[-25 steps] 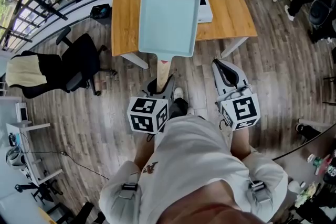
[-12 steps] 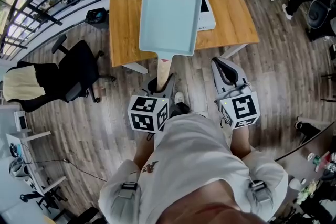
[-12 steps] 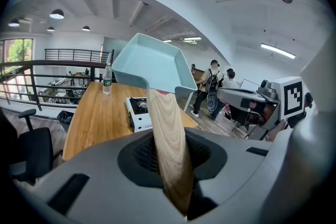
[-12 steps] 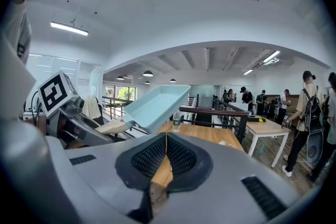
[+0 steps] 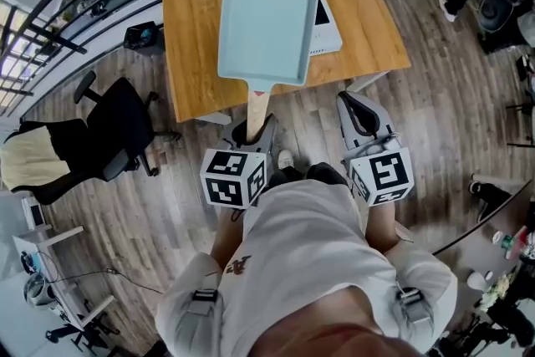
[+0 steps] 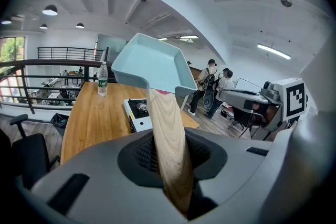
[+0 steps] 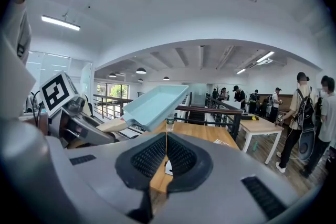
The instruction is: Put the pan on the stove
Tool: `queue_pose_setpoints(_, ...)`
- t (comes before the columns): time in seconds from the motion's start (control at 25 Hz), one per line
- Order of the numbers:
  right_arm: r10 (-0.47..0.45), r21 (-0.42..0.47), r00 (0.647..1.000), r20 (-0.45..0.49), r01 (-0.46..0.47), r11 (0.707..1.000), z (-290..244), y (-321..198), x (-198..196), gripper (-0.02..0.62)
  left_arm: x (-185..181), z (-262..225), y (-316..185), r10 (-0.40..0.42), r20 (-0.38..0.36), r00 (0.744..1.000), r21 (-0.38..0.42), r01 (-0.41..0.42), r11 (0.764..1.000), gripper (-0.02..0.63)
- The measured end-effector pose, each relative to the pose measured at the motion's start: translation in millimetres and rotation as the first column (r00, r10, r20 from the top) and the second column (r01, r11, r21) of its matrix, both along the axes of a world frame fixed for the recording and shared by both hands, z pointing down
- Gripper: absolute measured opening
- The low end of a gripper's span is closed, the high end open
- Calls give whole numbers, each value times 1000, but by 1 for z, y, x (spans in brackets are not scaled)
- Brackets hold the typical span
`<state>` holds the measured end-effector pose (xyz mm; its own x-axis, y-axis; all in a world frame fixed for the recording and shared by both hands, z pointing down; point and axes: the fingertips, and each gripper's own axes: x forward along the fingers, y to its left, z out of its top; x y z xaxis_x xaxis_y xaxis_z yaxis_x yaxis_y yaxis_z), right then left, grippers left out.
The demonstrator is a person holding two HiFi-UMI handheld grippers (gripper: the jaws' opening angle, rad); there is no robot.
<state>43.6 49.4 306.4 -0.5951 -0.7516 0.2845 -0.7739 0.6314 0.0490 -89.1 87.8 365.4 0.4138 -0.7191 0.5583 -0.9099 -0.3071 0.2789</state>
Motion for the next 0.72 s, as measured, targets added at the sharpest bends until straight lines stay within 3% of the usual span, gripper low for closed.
queue_pose_setpoints(0.32, 8, -25, 1000, -19, -8, 1000, 7, -15, -2, 21, -3, 7, -12, 5, -7, 1000, -24, -5, 1000, 100)
queue_pose_setpoints(0.72, -85, -15, 996, 7, 86, 996, 8, -63, -20, 21, -3, 7, -44, -50, 0, 999, -28, 50, 998, 100)
